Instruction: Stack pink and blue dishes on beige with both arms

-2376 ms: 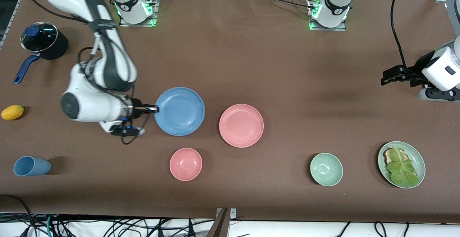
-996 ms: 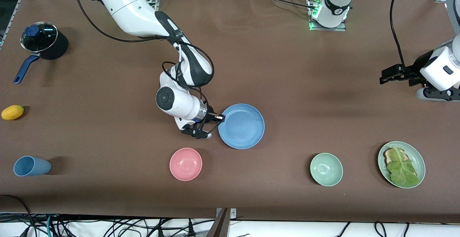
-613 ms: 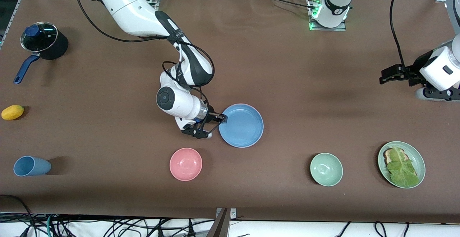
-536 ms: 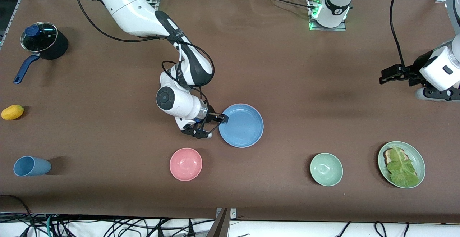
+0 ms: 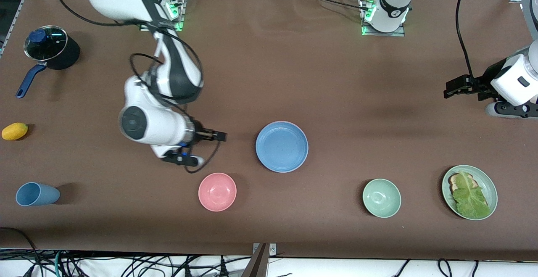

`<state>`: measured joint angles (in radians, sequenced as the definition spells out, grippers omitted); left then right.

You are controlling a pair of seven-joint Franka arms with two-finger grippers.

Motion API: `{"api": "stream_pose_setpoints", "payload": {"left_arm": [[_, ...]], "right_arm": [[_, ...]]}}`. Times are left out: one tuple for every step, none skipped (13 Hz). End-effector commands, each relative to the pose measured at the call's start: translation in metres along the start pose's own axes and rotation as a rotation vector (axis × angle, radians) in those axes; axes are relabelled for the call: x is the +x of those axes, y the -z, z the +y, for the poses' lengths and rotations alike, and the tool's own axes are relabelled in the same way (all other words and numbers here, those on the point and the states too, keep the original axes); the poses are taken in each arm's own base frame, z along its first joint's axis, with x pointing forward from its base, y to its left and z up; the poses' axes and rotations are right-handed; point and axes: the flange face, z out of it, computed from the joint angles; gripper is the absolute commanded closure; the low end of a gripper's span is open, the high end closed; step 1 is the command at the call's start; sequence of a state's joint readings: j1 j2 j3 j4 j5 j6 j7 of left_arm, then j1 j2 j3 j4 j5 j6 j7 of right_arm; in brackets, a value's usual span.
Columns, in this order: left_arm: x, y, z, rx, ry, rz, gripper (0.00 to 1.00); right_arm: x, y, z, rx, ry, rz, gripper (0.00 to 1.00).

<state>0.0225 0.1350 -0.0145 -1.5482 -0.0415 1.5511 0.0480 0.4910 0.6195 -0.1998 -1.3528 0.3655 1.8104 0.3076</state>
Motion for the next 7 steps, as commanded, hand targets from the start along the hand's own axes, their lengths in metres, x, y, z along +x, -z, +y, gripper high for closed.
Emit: {"api": "stream_pose_setpoints", "payload": {"left_arm": [[-0.005,0.007,0.000,0.011,-0.023,0.007,0.00],[-0.005,0.007,0.000,0.011,-0.023,0.007,0.00],[-0.005,0.007,0.001,0.011,-0.025,0.006,0.00],[-0.006,0.008,0.001,0.011,-0.025,0.006,0.00],[-0.006,0.008,0.002,0.011,-0.026,0.002,0.00],[-0.006,0.008,0.002,0.011,-0.026,0.002,0.00],[-0.007,0.008,0.002,0.012,-0.026,0.004,0.00]], "right_arm": [[-0.007,0.061,0.065,-0.098,0.098,-0.023,0.00],[-0.011,0.086,0.090,-0.124,0.100,-0.027,0.00],[-0.016,0.111,0.115,-0.137,0.083,-0.029,0.00],[-0.023,0.132,0.134,-0.134,0.065,-0.032,0.00],[-0.031,0.156,0.143,-0.144,0.063,-0.001,0.00],[-0.037,0.173,0.159,-0.185,0.053,0.024,0.00],[-0.046,0.193,0.170,-0.225,0.063,0.042,0.00]]}}
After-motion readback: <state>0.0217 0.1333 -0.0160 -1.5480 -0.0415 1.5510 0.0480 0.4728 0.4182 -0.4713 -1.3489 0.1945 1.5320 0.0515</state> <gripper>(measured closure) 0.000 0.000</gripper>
